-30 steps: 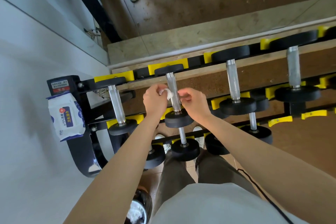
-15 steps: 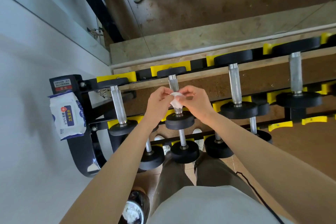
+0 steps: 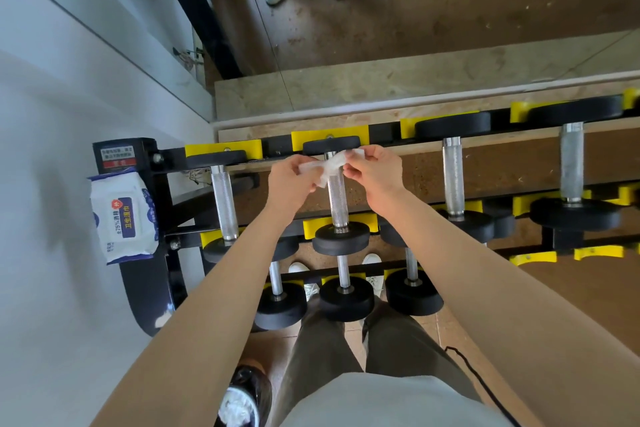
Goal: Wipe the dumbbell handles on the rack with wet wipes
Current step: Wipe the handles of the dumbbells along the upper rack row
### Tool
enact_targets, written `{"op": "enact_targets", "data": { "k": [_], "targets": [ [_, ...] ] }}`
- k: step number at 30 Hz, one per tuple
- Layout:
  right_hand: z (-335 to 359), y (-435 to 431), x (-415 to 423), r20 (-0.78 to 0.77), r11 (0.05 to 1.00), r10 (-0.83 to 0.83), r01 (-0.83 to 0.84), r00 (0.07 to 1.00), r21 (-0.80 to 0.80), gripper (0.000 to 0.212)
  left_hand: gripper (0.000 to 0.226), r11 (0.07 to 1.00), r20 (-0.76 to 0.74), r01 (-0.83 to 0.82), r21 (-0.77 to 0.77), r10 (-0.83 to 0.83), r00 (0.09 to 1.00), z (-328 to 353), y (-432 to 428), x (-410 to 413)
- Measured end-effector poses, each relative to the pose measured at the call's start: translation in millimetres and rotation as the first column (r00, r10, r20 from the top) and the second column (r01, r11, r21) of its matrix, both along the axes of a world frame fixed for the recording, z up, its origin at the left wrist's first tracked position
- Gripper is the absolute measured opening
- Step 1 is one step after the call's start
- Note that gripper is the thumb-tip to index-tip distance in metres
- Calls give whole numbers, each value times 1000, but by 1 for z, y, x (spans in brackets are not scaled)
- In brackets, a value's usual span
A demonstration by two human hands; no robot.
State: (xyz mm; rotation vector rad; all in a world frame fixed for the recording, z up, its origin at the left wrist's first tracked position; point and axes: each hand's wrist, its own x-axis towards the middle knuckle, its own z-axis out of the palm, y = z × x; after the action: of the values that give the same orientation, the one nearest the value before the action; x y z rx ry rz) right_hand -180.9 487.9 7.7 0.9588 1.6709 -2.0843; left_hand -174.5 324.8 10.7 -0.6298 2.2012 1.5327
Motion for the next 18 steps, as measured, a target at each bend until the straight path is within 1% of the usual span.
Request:
{"op": "enact_targets", "data": {
  "k": [2, 3, 5, 8, 9, 11, 13, 14, 16, 18],
  "targets": [
    [-5, -4, 1, 33, 998, -24, 26, 999, -49, 29, 3, 984, -18, -176, 16, 176, 984, -7, -2, -1],
    [-7, -6, 2, 40, 998, -23, 25, 999, -51, 32, 7, 971, -26, -238, 18, 238, 971, -9, -1, -1],
    [-7, -8, 3, 35, 1000, -4, 3, 999, 19, 30, 18, 950, -25, -310, 15, 311, 950, -17, 2, 0],
    [-8, -5, 1, 38, 981, -24, 16, 999, 194, 15, 31, 955, -1, -293, 39, 293, 956, -22, 13, 6],
    [-10, -2, 1, 50, 971, -52, 39, 997, 235, 12, 32, 961, -10, -270, 64, 271, 962, -21, 18, 8],
    [-14, 4, 1, 82, 959, -79, 53, 993, 277, 12, 29, 968, -55, -230, 101, 236, 970, -19, 23, 7],
    [-17, 6, 3, 105, 962, -42, 11, 994, 274, 13, 31, 970, -57, -228, 88, 234, 971, -19, 23, 3],
    [-16, 4, 4, 103, 964, -6, -21, 995, 263, 13, 33, 962, -36, -262, 73, 265, 964, -21, 22, 2],
    [-12, -3, 6, 68, 969, 84, -97, 994, 228, 13, 31, 922, 38, -385, 48, 383, 923, -29, 18, 0],
    [-8, -8, 4, 17, 962, 171, -170, 985, 216, 13, 23, 877, 118, -479, 31, 472, 873, -32, 16, -2]
  ]
}}
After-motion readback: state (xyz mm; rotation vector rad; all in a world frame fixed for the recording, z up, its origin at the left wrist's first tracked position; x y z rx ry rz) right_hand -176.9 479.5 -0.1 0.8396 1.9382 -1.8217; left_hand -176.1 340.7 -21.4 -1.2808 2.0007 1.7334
